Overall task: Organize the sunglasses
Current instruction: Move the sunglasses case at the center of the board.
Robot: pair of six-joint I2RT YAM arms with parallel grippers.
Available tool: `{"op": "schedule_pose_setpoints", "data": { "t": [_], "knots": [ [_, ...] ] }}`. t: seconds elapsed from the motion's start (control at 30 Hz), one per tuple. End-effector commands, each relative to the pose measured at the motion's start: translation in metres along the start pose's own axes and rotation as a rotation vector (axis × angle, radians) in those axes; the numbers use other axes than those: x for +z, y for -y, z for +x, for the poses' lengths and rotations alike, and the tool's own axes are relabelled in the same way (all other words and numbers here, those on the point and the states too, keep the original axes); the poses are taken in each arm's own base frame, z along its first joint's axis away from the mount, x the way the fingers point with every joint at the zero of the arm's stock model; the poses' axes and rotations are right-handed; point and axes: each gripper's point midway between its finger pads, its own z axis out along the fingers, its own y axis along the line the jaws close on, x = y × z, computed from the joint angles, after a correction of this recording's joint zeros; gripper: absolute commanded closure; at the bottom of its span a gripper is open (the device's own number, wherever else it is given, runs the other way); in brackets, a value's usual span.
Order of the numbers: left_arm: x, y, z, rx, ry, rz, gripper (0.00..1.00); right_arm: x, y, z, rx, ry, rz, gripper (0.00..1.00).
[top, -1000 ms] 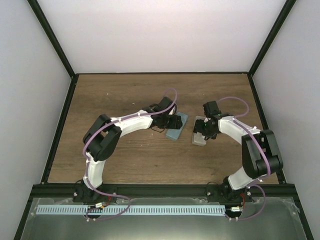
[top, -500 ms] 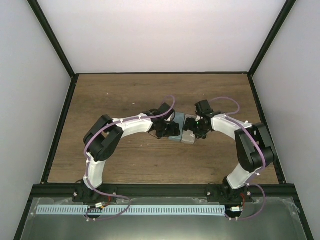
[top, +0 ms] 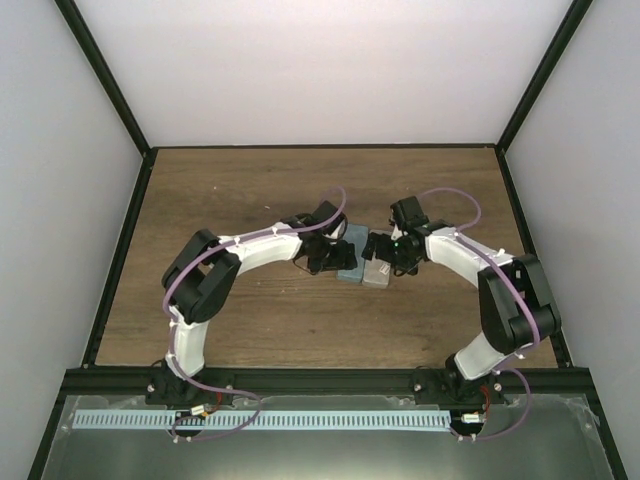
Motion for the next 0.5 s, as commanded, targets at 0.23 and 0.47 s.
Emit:
{"op": "schedule_pose_setpoints", "data": {
  "t": [0.23,0.47],
  "knots": [
    [-0.108,0.041,-0.051,0.179,0.285,0.012,0.17,-0.056,-0.020,-0.032,-0.097,0.179,0.005,0.00],
    [-0.197,-0.023,-0.080,0.056,0.517,-0.059,0.12,-0.122,-0.050,-0.055,-0.202,0.480,-0.142,0.00]
  ]
}}
